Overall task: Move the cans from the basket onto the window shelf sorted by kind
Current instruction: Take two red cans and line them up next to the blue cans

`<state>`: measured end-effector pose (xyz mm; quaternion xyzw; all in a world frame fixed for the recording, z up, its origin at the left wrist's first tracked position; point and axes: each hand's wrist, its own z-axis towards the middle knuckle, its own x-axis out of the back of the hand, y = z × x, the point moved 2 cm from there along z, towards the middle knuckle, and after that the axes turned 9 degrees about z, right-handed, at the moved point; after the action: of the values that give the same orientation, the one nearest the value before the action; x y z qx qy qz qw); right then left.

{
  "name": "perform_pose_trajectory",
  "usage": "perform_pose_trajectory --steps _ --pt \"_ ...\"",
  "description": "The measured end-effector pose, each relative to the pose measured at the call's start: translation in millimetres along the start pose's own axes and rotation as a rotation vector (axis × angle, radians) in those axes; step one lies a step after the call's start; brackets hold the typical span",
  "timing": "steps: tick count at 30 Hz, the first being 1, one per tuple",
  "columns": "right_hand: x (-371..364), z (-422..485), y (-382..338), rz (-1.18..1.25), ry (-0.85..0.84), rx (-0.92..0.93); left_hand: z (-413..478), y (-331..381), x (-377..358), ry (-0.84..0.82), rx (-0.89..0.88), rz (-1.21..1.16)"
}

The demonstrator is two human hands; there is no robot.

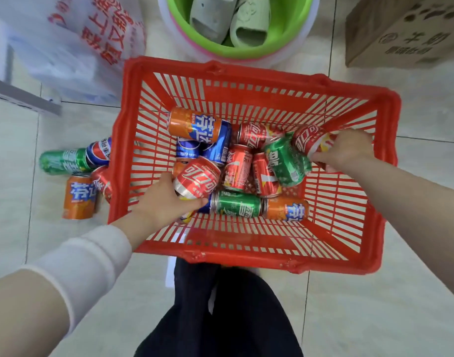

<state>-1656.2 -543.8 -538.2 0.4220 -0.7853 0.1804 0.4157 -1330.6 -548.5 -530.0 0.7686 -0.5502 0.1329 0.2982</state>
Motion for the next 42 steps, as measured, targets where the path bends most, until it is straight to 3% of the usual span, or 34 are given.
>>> perform_pose_trajectory --steps 3,7,10,13,16,22,27,33,42 --pt "22 -29 2 0.310 -0.025 -0.166 -36 14 7 -0.078 0.006 -0.236" --pt "42 -91 6 1.071 -0.067 -0.407 -93 42 19 -0.139 0.048 -0.521" --pt "63 -153 12 1.555 -0.274 -0.550 -142 63 33 -0.194 0.082 -0.642" --pt "99 -226 14 1.872 -0.445 -0.661 -197 89 58 -0.195 0.086 -0.699" --pt "143 -300 16 2.106 -0.450 -0.698 -251 108 82 -0.215 0.090 -0.738" --pt "230 -427 33 2.262 -0.521 -0.421 -367 140 138 -0.240 -0.022 -0.758" --pt "284 -492 37 2.125 -0.398 -0.161 -442 146 174 -0.256 -0.130 -0.796" --pt "344 -543 19 2.038 -0.338 0.143 -501 162 230 -0.229 -0.313 -0.918" --pt "406 -567 4 2.104 -0.380 0.393 -539 190 287 -0.225 -0.544 -0.985"
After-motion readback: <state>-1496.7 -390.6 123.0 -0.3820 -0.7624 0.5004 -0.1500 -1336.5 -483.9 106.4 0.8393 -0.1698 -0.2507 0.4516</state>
